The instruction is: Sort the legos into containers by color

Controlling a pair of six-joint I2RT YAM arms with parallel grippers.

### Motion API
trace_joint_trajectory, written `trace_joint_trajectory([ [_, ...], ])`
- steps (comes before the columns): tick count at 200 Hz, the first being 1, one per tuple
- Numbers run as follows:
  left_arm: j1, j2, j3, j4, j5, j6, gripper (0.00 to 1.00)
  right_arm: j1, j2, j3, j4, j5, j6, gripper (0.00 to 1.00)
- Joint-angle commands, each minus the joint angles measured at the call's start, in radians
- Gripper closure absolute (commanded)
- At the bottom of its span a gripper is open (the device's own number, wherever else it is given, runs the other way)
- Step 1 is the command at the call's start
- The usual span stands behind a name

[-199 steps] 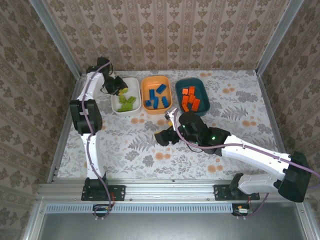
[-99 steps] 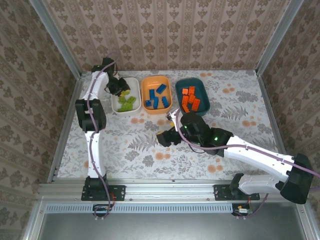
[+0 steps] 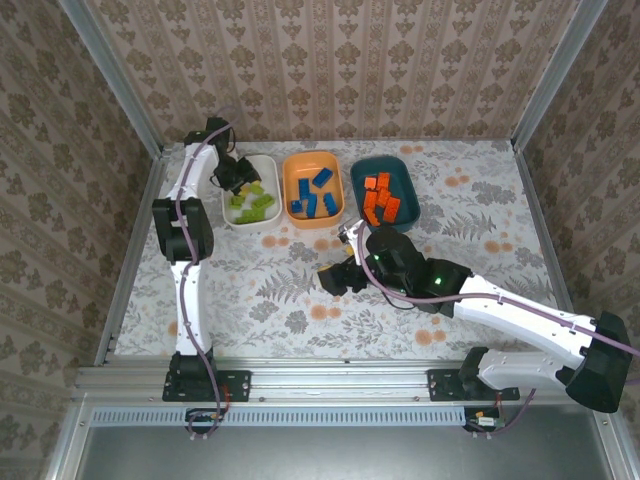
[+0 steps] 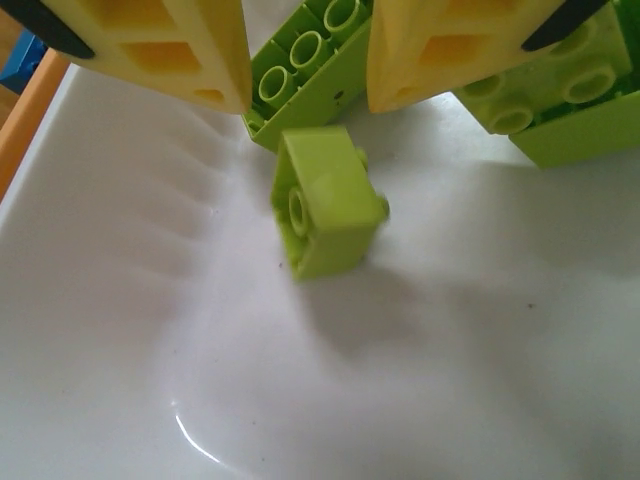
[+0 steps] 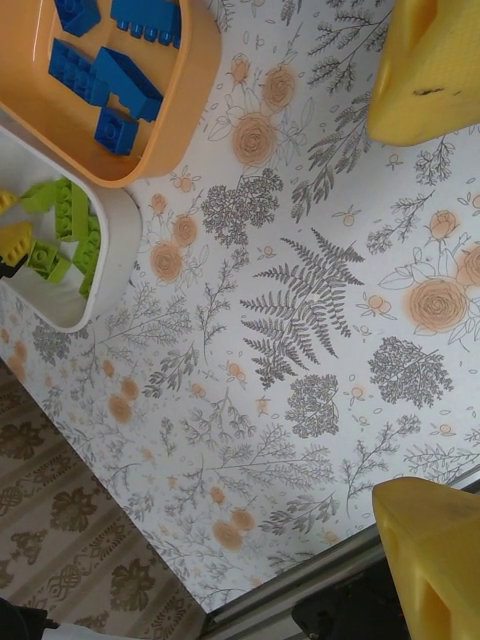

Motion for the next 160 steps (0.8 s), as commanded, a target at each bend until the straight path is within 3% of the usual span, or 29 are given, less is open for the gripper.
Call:
trace_joint_trajectory([
  [1,0.000,0.010,0.032,-0.044,-0.019,0.015,0.61,0.006,-0.026,-0.013,-0.014,0.021,0.002,0.12],
  [58,-0.002,-0.033,0.029,-0.065,-0.040,0.015,0.34,0.005,-0.029,-0.032,0.010,0.004,-0.015,0.12],
  [107,-0.006,-0.153,-0.001,-0.081,-0.048,0.032,0.01,-0.027,0.011,-0.038,0.078,-0.069,-0.029,0.11],
  [160,-0.003,-0.411,-0.189,-0.033,-0.023,0.075,0.00,-0.112,0.108,0.009,0.161,-0.230,-0.011,0.11],
])
